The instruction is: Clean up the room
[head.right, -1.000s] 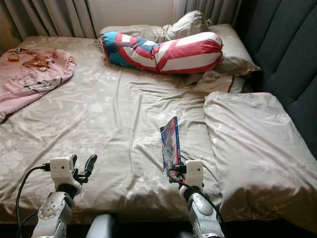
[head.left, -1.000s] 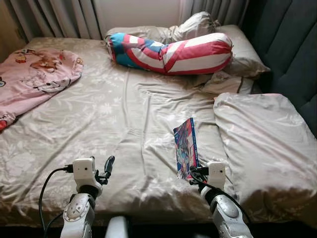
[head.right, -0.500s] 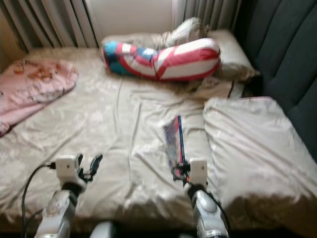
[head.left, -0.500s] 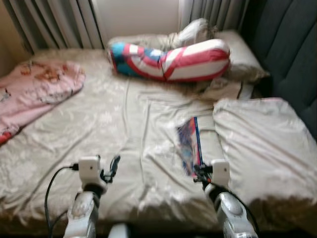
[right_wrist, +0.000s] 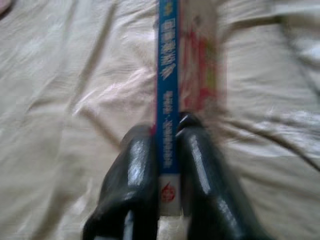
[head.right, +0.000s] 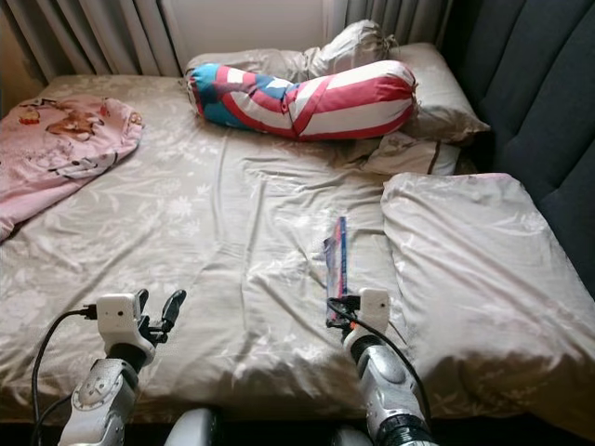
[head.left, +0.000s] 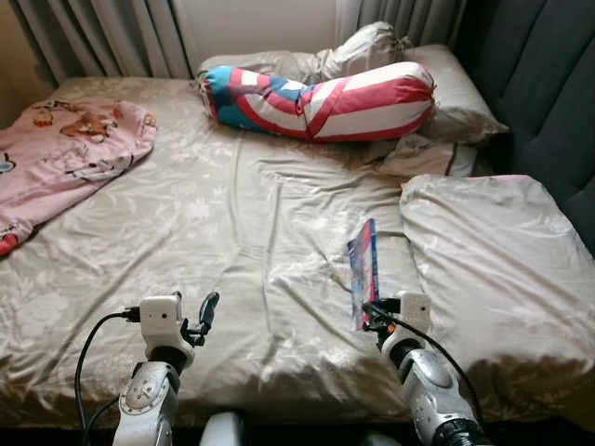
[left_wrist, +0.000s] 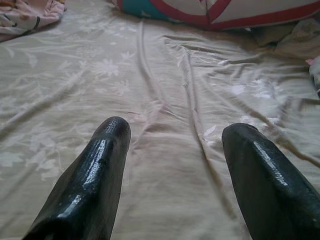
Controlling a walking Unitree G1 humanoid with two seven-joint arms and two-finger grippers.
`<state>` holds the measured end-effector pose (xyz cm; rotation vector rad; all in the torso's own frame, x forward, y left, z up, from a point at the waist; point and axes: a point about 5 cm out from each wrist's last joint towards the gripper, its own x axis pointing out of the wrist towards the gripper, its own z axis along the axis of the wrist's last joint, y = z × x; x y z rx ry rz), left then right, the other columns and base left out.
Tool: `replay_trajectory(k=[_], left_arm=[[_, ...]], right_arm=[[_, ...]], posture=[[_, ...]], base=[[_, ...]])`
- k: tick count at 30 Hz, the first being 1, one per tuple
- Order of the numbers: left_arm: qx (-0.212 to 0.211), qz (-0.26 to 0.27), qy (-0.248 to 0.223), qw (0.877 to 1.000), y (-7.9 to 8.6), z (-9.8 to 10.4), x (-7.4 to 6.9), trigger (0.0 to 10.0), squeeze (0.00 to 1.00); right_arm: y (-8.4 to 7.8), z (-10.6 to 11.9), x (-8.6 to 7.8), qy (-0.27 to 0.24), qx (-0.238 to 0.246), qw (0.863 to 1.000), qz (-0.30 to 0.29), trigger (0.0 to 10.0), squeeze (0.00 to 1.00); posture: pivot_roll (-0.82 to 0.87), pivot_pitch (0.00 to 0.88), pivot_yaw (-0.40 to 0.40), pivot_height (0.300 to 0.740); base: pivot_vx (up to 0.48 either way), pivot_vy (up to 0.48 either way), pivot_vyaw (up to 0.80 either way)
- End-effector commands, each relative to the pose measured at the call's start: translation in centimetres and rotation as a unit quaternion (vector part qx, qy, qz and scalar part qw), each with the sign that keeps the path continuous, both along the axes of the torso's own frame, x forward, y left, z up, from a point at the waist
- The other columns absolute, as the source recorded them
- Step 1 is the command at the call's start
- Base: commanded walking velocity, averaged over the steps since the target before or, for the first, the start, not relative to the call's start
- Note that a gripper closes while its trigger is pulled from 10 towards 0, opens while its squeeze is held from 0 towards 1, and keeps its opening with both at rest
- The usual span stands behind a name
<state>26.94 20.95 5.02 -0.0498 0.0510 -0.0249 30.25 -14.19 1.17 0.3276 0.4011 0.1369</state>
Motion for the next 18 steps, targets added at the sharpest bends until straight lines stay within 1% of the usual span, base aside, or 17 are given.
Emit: replay_trajectory(k=[1,4,5,6,7,9,13,15,18], left_arm=[[-0.001,0.001,0.004,1.0,0.4,0.0,-0.4,10.0,0.0],[0.006,0.0,0.007,1.0,0.9,0.0,-1.0,10.0,0.0],[0.006,0.0,0.007,1.0,0.9,0.0,-1.0,10.0,0.0],[0.01,0.0,0.011,1.0,1.2,0.0,-1.4,10.0,0.0],[0.01,0.0,0.011,1.0,1.2,0.0,-1.4,10.0,0.0],[0.015,-0.001,0.013,1.0,1.6,0.1,-1.9,10.0,0.0],[0.02,-0.004,0.018,1.0,1.8,0.1,-2.5,10.0,0.0],[0.021,-0.005,0.019,1.0,1.8,0.1,-2.5,10.0,0.0],[0.023,-0.006,0.024,0.999,1.9,0.1,-3.0,10.0,0.0]], right_arm=[[0.4,0.6,0.7,-0.004,0.014,1.0,0.005,10.0,0.0],[0.5,0.8,1.2,0.005,0.024,1.0,0.008,10.0,0.0],[0.5,0.8,1.2,0.005,0.024,1.0,0.008,10.0,0.0],[0.5,1.1,1.4,0.006,0.035,0.999,0.008,10.0,0.0],[0.5,1.1,1.4,0.006,0.035,0.999,0.008,10.0,0.0],[0.7,1.2,1.7,0.01,0.044,0.999,0.013,10.0,0.0],[0.7,1.2,1.8,0.017,0.055,0.998,0.018,10.0,0.0],[0.7,1.2,1.8,0.018,0.055,0.998,0.021,10.0,0.0],[0.9,1.1,1.7,0.025,0.054,0.998,0.031,10.0,0.0]], posture=[[0.0,0.114,-0.021,0.646],[0.01,0.129,-0.012,0.646],[0.01,0.129,-0.012,0.646],[0.02,0.137,-0.008,0.646],[0.02,0.137,-0.008,0.646],[0.04,0.151,0.001,0.646],[0.05,0.163,0.011,0.646],[0.05,0.165,0.011,0.646],[0.06,0.179,0.016,0.646]], base=[[0.0,0.0,0.0],[0.0,0.0,0.0],[0.0,0.0,0.0],[0.0,0.0,0.0],[0.0,0.0,0.0],[0.0,0.0,0.0],[0.0,0.0,0.0],[0.0,0.0,0.0],[0.0,0.0,0.0]])
